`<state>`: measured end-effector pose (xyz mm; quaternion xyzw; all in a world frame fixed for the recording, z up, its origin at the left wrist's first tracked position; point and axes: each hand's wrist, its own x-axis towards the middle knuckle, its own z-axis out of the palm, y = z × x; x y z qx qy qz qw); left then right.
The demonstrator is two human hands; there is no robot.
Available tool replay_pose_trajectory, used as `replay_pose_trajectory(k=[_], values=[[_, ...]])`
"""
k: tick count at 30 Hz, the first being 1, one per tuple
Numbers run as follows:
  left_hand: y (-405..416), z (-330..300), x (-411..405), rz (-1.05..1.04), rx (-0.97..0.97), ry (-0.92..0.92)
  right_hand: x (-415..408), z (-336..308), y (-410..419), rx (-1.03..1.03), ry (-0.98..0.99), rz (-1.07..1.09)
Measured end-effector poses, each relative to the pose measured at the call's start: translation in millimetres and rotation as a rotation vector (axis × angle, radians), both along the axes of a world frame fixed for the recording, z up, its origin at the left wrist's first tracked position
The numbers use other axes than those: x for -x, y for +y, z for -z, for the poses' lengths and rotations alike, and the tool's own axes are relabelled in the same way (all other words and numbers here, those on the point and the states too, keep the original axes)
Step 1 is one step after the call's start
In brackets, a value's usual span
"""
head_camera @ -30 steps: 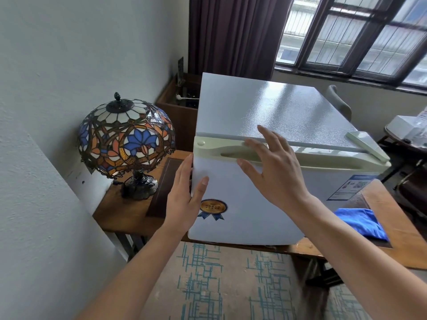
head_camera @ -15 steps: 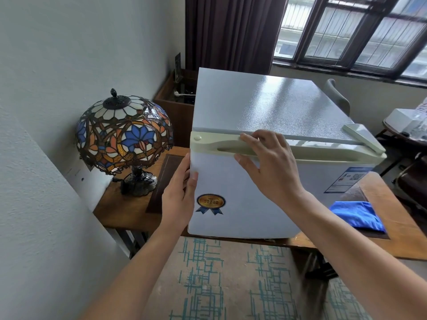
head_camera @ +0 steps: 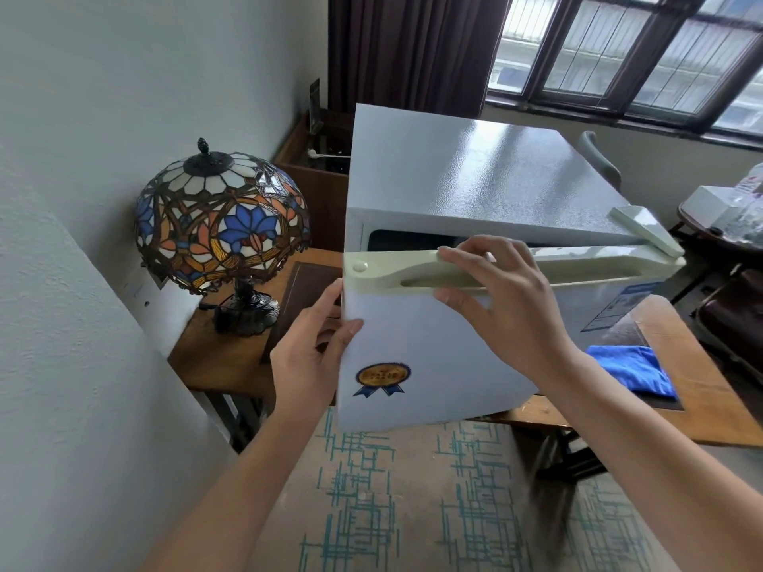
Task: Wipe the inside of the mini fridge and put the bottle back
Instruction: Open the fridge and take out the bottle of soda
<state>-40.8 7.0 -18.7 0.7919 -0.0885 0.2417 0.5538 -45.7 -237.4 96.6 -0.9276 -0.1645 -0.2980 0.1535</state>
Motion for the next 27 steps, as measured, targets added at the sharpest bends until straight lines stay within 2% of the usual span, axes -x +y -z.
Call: replay_pose_trajectory(k=[5,15,20,27], values=[[-2.5,7.4,31.3,0.059,-0.005,-0.078,25.0,-3.7,-8.5,0.004,0.032,-0.065],[-20.4,17.7,108.5,0.108,-0.013,-0.196,94.1,-8.1,-11.1,-0.104,0.100,-0.031],[-39.1,6.8,153.8,0.055,-0.042,-0.182,135.2,-5.9,-17.8,-0.107,0.166,0.025],[-76.3,-4.4,226.6,0.105,-0.024,-0.171,192.5,-8.2,-50.0,-0.161,0.279,-0.009]])
